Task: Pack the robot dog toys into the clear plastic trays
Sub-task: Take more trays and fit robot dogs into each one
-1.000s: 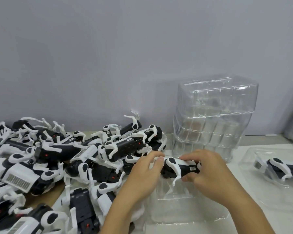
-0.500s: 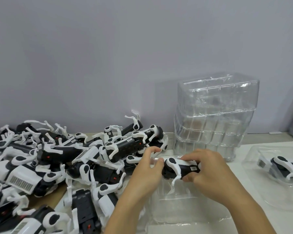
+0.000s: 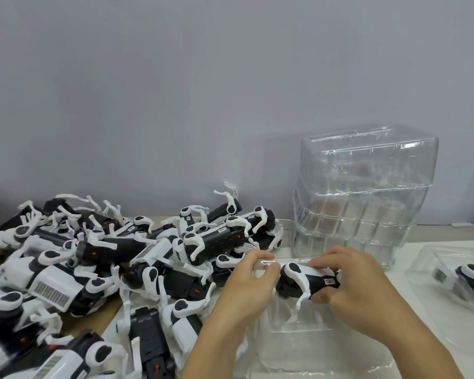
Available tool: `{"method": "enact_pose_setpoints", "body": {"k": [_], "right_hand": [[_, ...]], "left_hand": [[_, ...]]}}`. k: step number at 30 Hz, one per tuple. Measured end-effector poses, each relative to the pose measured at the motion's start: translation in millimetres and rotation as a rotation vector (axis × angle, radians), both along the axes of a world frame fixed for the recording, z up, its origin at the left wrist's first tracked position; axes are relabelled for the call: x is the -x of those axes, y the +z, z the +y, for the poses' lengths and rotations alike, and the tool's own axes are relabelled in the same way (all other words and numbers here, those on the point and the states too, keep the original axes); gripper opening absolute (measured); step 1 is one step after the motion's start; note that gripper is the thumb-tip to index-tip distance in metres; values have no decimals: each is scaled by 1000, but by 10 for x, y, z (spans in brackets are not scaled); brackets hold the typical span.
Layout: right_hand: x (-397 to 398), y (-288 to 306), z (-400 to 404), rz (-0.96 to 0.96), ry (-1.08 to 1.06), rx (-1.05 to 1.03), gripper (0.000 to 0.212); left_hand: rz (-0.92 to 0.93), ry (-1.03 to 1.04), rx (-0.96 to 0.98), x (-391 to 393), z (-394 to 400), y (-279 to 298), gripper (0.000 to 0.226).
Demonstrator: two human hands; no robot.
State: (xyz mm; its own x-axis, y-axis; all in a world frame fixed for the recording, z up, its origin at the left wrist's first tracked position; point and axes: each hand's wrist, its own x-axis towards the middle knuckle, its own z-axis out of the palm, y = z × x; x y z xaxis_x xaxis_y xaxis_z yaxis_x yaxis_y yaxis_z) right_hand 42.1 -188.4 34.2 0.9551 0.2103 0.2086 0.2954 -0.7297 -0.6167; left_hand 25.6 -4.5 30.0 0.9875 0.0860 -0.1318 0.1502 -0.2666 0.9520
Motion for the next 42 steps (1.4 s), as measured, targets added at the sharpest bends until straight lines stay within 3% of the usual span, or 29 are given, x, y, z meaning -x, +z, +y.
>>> {"method": "enact_pose_setpoints", "body": {"k": [17, 28, 42], "right_hand": [[19, -36, 67, -12, 2, 176, 42], [41, 2, 94, -3, 13, 230, 44], [-7, -4, 10, 106, -17, 120, 35]], "left_hand": [[-55, 68, -167, -71, -25, -110, 25], [-50, 113, -154, -110, -17, -160, 32], [-54, 113, -186, -76, 9, -140, 31]]}}
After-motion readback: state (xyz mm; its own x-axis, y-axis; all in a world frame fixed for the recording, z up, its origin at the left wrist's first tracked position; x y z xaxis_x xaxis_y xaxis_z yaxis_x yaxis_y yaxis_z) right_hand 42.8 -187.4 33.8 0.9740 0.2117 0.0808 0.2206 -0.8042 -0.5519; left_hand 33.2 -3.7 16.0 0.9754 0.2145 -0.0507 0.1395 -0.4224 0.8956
